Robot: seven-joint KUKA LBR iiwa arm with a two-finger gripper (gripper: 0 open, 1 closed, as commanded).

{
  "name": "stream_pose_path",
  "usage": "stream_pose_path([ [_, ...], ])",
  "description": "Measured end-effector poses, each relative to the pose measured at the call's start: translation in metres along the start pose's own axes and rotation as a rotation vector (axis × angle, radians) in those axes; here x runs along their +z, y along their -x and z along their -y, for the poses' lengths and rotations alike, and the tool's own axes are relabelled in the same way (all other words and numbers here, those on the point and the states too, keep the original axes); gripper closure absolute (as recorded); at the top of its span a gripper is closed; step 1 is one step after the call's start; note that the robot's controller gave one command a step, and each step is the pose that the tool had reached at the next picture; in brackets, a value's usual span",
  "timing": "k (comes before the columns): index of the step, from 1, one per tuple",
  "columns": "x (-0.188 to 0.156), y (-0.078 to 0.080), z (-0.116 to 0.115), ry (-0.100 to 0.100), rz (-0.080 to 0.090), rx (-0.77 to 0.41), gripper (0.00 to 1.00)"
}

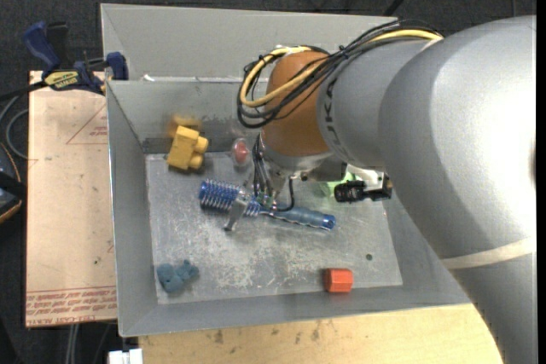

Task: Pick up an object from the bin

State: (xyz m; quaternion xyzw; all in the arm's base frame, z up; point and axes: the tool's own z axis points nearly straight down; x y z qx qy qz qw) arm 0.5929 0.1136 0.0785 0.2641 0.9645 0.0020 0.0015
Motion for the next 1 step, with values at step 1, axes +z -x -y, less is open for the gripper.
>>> stream_pose_path([
  [1, -0.0030, 0.0020, -0.0017, 0.005, 0.007, 0.000, 1.00],
])
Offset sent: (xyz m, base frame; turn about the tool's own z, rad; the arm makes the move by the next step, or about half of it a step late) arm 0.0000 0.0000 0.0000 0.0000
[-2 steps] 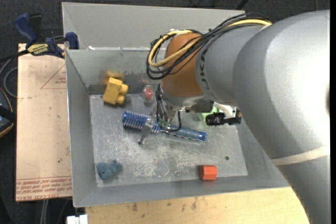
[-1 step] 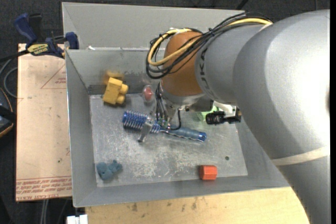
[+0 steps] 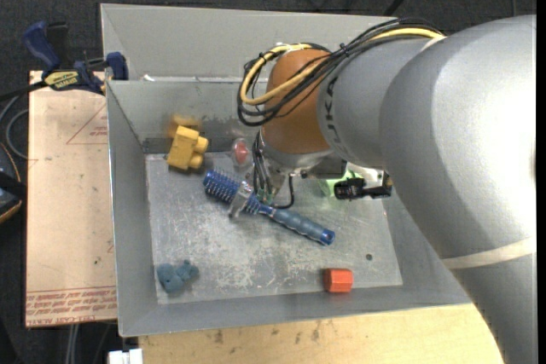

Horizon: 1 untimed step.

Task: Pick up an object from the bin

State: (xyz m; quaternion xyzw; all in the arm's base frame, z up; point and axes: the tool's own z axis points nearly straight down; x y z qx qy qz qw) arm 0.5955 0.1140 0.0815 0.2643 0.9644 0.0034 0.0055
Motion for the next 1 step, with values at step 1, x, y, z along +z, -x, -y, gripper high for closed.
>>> stream_pose_path([
  [1, -0.0559, 0.0015, -0.0018, -0.004, -0.004, -0.003, 1.00],
])
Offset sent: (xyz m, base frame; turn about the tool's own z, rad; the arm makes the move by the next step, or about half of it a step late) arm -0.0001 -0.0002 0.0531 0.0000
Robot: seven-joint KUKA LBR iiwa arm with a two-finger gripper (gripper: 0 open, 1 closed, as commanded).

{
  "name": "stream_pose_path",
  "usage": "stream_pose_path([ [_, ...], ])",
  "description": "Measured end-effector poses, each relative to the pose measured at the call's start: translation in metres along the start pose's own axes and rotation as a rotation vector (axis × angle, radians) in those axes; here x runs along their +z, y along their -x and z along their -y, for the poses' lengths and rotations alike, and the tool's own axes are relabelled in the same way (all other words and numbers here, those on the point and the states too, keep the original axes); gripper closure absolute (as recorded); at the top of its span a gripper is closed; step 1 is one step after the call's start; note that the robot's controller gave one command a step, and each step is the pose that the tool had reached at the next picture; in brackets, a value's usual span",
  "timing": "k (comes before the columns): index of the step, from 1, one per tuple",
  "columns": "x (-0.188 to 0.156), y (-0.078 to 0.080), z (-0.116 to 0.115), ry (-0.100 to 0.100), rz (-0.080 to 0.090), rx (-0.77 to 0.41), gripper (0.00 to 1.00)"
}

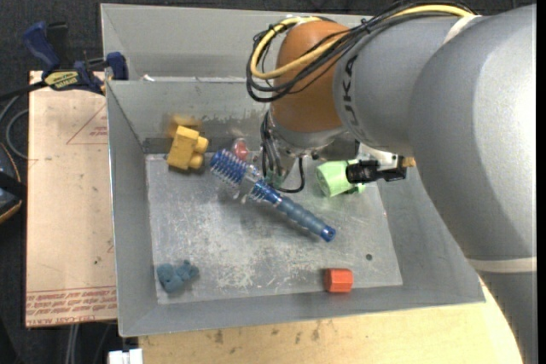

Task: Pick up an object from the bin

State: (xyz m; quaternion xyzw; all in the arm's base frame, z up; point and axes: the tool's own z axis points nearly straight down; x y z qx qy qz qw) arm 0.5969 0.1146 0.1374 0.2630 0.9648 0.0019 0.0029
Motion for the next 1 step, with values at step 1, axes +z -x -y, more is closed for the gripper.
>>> stream_pose_path([
  [1, -0.0647, 0.0012, -0.0017, 0.000, 0.001, -0.003, 1.00],
])
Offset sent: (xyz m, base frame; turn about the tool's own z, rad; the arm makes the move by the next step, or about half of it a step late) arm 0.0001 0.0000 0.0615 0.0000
